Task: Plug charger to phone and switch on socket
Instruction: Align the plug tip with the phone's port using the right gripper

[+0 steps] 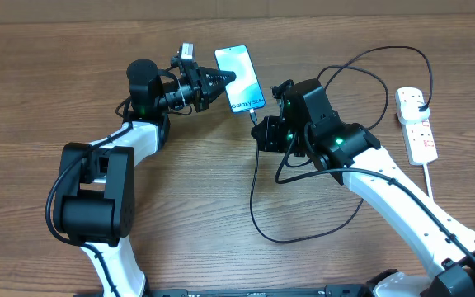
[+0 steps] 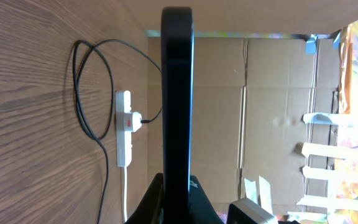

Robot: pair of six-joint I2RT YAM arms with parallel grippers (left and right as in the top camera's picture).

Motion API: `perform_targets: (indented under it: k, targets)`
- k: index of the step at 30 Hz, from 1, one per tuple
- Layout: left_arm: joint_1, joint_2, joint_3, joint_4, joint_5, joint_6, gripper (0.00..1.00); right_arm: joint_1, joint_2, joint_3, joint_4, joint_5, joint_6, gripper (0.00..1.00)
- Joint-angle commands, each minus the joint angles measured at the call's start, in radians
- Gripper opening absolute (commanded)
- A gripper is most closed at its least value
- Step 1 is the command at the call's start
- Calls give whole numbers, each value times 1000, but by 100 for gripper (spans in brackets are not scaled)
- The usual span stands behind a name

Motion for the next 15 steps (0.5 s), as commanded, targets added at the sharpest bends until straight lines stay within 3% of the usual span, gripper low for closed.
perform_targets:
  k: [1,15]
  targets:
    - [2,-5,30,13,16,39,4,-7,4,-3,11,9,5,4]
    - [2,-5,30,13,12,38,5,-7,9,-3,6,-2,9,4]
